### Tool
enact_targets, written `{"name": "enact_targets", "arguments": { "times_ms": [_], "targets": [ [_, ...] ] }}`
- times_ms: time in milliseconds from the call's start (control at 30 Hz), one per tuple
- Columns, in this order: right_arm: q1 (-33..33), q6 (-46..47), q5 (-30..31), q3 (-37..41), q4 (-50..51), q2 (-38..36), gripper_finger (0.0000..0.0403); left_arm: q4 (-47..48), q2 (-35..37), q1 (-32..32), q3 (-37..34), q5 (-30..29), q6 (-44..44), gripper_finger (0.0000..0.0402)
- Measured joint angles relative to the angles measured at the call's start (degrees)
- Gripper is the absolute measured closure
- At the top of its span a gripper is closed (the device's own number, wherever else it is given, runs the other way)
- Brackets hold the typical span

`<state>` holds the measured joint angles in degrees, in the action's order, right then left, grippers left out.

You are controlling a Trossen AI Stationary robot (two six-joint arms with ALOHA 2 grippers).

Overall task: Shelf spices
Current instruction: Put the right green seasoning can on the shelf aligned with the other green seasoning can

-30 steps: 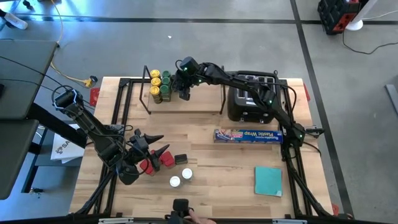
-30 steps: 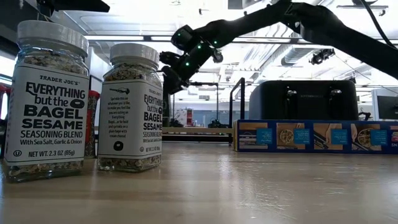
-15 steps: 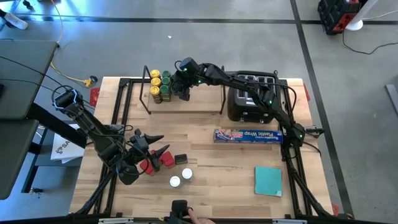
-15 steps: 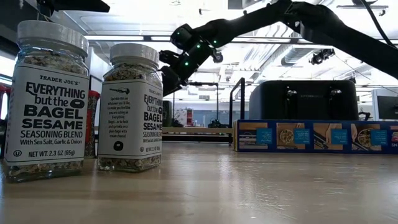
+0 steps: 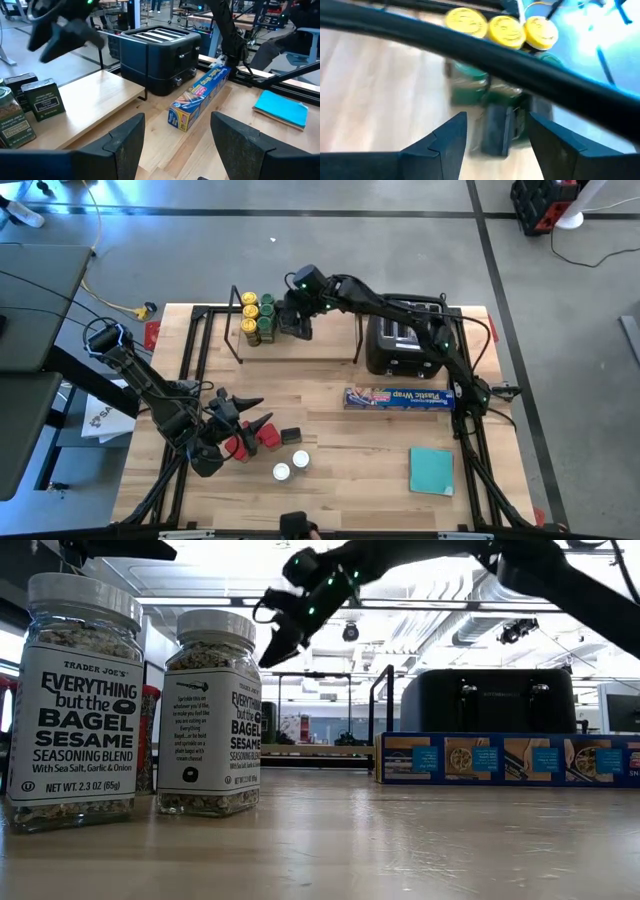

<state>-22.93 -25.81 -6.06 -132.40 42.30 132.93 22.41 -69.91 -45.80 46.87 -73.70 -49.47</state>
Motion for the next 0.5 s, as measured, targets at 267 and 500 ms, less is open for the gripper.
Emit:
{"name": "enact_targets", "arguments": {
  "times_ms": [267, 500],
  "targets": [
    [0.1, -0.2, 0.1, 0.2, 11.8, 2.7, 0.0264, 0.0, 0.0, -0.4, 0.0, 0.2, 0.0, 0.0181],
    [0.6, 1.3, 2.6, 0.2, 11.1, 5.1, 0.0343, 0.0, -0.1, -1.3, 0.0, -0.1, 0.0, 0.0181]
  ]
}}
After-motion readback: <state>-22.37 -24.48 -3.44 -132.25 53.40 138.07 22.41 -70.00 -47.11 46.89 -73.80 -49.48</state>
